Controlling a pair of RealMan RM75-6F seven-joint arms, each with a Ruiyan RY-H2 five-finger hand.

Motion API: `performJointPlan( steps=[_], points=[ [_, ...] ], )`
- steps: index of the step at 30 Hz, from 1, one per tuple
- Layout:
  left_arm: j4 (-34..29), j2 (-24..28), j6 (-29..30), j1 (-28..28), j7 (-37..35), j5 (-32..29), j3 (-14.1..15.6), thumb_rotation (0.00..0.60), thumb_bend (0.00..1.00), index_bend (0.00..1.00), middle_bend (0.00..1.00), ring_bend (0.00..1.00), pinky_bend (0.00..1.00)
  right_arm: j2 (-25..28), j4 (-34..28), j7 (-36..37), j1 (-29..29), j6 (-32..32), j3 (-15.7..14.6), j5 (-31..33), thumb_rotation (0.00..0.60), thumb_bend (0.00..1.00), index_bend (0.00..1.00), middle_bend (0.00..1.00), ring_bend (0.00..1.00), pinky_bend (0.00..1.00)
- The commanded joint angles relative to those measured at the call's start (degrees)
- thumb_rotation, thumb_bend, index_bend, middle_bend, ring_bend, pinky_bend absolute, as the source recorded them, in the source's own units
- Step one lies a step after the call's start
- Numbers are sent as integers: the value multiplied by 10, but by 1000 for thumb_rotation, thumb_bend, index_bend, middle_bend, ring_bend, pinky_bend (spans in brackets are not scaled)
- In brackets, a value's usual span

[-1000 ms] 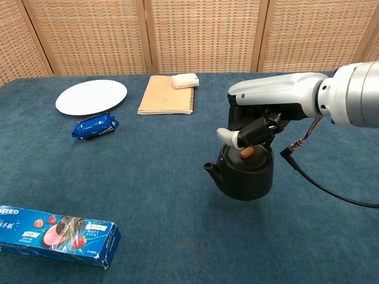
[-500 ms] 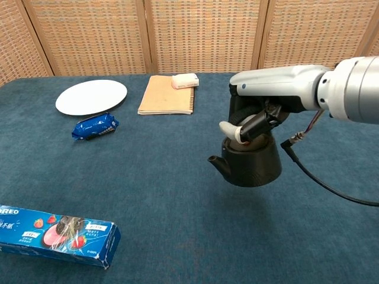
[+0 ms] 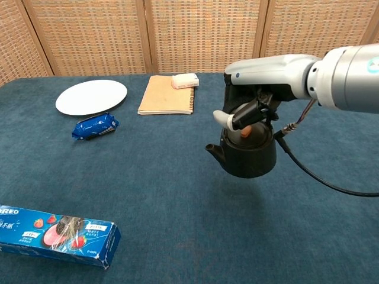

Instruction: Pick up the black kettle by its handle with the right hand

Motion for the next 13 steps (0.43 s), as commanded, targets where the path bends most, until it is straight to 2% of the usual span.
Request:
performJointPlan(
  steps=[1, 9, 13],
  points=[
    [0, 0, 0, 0, -2, -1, -1, 600, 0, 0, 0, 0, 0, -6, 7, -5, 14, 2, 16, 27, 596, 922, 1000, 1000, 929, 922],
    [6, 2, -5, -1, -16, -4, -3, 600, 0, 0, 0, 0, 0, -31, 27, -32, 56, 21, 49, 100, 600, 930, 1000, 1000, 929, 920],
    [9, 4, -4, 1, -25, -3, -2, 600, 0, 0, 0, 0, 0, -41, 31, -43, 68, 32, 53, 127, 600, 931, 1000, 1000, 929, 920]
  ],
)
